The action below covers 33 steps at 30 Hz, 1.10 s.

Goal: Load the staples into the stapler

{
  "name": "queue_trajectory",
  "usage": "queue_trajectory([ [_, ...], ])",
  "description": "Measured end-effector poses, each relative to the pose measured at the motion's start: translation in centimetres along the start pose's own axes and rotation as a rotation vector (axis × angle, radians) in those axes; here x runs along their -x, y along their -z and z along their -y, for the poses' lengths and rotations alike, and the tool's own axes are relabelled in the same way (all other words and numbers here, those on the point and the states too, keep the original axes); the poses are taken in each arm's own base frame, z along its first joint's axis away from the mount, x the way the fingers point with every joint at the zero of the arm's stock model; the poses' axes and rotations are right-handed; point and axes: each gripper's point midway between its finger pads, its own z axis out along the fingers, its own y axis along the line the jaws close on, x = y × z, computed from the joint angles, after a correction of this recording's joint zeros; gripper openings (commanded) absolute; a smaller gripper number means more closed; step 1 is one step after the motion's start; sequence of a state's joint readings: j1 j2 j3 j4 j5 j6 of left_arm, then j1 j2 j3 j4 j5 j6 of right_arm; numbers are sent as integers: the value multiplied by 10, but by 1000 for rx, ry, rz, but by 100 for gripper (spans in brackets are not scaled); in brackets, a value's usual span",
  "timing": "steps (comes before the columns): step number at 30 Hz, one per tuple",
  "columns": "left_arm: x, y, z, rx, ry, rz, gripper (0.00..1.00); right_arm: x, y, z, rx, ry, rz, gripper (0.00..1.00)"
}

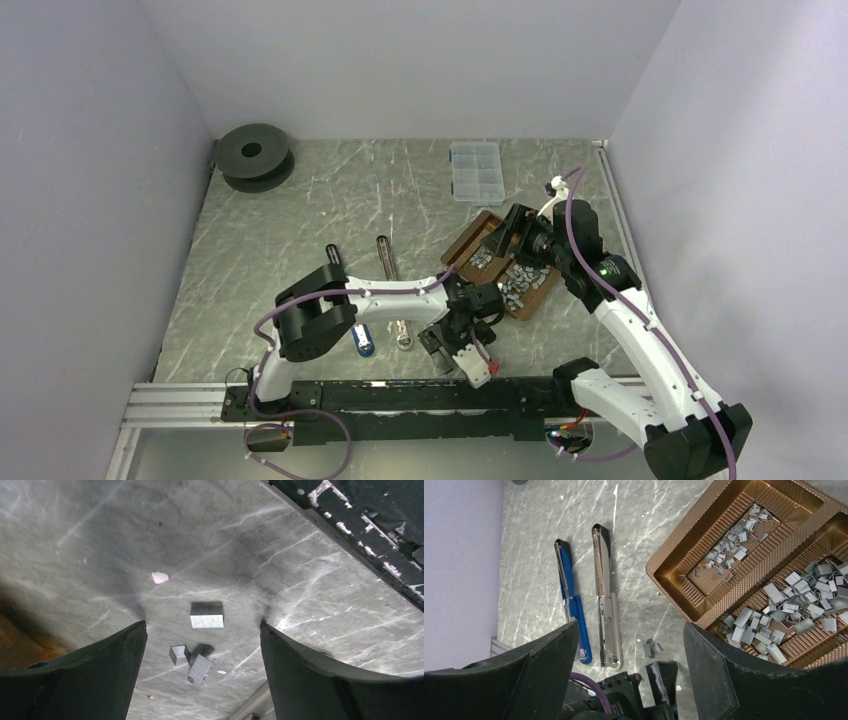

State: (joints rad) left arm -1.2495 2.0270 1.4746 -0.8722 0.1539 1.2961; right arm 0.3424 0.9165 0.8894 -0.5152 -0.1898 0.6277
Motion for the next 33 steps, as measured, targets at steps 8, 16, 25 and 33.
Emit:
queue_trajectory([
  [8, -19, 38, 0, 68, 173, -18, 95, -12, 6, 10, -56, -6, -52, 79],
  [16, -87, 206, 7, 478, 487, 47, 99, -65, 12, -13, -16, 16, -192, 72],
  [25, -155, 292, 79, 738, 885, 27, 99, -216, 4, -26, -113, 147, -555, 72],
  [33, -192, 291, 106, 773, 1183, 0, 99, -263, -6, 5, -264, 115, -598, 72],
])
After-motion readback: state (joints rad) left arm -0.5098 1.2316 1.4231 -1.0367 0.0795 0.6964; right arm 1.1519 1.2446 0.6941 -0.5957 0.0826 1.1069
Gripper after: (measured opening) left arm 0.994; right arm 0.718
